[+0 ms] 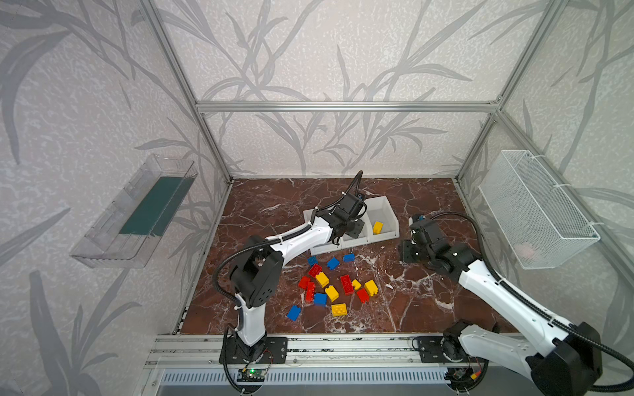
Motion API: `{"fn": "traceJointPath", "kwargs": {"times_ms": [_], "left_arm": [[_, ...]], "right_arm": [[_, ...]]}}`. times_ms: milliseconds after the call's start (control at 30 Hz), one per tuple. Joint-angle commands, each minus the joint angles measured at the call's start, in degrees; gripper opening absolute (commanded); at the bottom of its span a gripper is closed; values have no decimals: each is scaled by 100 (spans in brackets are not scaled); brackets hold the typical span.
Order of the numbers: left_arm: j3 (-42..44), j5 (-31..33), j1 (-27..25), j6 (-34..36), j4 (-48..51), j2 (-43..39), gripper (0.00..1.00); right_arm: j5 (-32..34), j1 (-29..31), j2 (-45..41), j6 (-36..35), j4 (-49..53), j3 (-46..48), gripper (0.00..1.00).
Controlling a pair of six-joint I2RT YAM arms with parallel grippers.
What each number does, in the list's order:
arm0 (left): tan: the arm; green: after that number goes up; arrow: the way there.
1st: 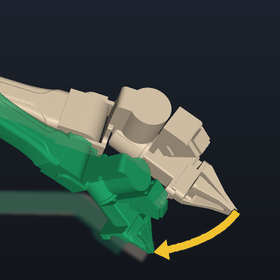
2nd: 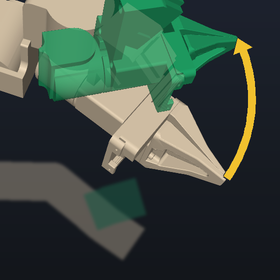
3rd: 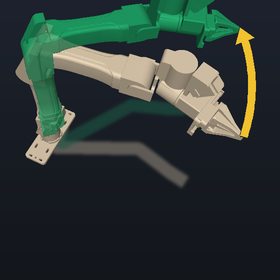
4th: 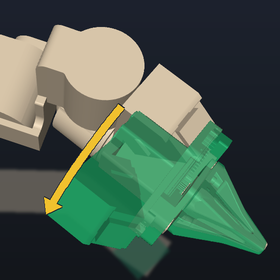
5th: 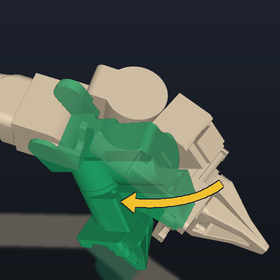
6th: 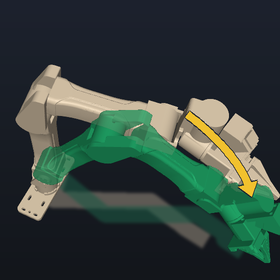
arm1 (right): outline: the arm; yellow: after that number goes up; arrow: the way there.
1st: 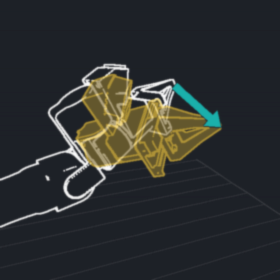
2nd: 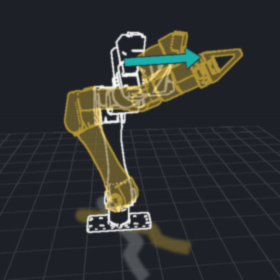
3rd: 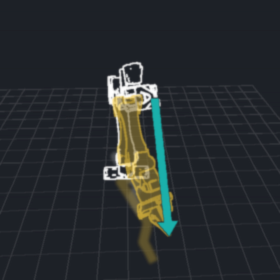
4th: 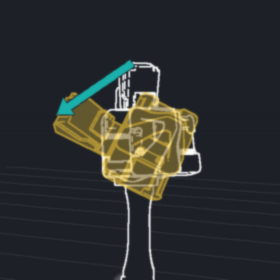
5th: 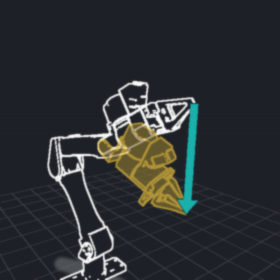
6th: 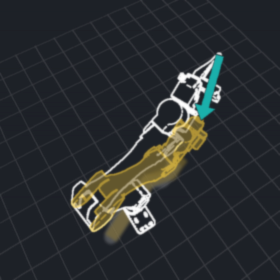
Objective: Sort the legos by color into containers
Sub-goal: 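Grasp the blue brick with the left gripper and drop it in the middle compartment, then withdraw the left gripper while the right gripper reaches to a red brick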
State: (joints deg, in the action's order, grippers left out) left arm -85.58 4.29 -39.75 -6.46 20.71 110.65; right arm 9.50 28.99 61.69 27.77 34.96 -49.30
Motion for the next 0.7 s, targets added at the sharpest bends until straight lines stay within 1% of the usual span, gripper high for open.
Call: {"fn": "traceJointPath", "kwargs": {"times_ms": [0, 67, 167, 233, 300, 467, 667], "left_arm": [[-404, 2, 187, 31, 155, 234, 27], [-472, -41, 262, 0, 71, 335, 33], [-477, -171, 313, -97, -109, 408, 55], [-469, -420, 318, -65, -217, 423, 64], [-455, -604, 312, -105, -309, 420, 68], [-281, -737, 312, -287, -558, 214, 69], [353, -688, 316, -533, -953, -478, 69]], "right_arm": [[-1, 0, -176, 186, 402, 53, 51], [14, 5, -258, 238, 504, 85, 51], [-53, 16, -352, 257, 682, 111, 51], [-38, 51, -455, 256, 833, 127, 52], [-27, 61, -588, 227, 895, 164, 52], [-23, 62, -696, -23, 945, 74, 52], [-639, 75, -404, -456, 679, -54, 52]]}}
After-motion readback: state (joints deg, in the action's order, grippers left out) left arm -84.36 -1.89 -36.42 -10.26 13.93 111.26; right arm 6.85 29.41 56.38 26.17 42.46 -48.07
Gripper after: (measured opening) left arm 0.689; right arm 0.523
